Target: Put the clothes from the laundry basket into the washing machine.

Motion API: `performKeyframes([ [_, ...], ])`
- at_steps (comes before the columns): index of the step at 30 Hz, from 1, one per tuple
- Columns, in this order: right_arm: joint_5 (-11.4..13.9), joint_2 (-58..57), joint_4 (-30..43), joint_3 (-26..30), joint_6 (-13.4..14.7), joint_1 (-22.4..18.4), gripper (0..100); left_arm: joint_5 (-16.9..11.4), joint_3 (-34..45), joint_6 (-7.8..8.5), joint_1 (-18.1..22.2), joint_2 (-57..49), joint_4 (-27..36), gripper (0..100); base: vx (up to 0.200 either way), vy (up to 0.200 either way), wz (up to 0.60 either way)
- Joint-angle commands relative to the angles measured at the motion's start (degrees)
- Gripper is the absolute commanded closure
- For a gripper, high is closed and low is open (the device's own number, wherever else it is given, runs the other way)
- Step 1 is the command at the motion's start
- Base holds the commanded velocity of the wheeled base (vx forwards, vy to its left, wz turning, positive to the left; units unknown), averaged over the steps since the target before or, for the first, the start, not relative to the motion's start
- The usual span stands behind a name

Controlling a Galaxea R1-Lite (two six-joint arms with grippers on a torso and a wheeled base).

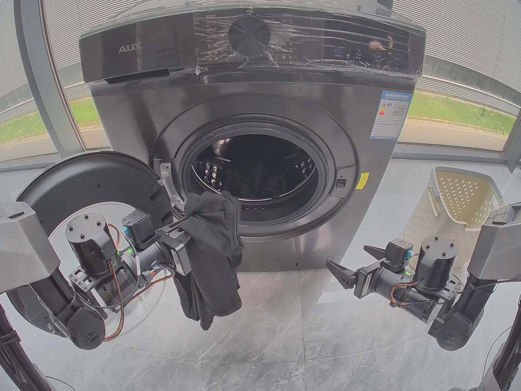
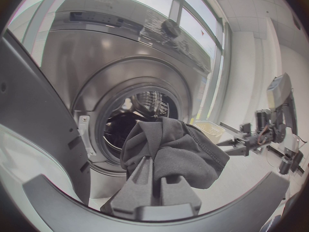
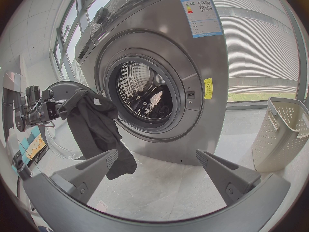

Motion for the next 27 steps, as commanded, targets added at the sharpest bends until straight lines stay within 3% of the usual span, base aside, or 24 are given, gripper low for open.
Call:
performKeyframes([
  [1, -0.04, 0.07, -0.49, 0.00, 0.10, -0.42, 0, 0.76, -1.10, -0.17, -0.17, 1.17, -0.23, 100, 0.000, 0.000, 0.00],
  [6, 0.05, -0.28, -0.49, 0.44, 0.19, -0.51, 0, 0.76, -1.46, -0.44, -0.25, 1.44, -0.23, 100, 0.000, 0.000, 0.00],
  [12, -0.04, -0.11, -0.49, 0.26, 0.19, 0.19, 0, 1.02, -1.63, 0.27, -0.60, 3.28, -0.32, 100, 0.200, 0.000, 0.00],
  [21, -0.04, 0.07, -0.49, 0.26, 0.19, 0.28, 0, 2.43, -1.46, 0.53, -1.48, 4.25, -0.23, 100, 0.000, 0.000, 0.00],
  [27, -0.04, -0.02, -0.49, 0.35, 0.19, 0.37, 0, 2.51, -1.37, 0.53, -2.45, 4.34, -0.32, 100, 0.200, 0.000, 0.00],
])
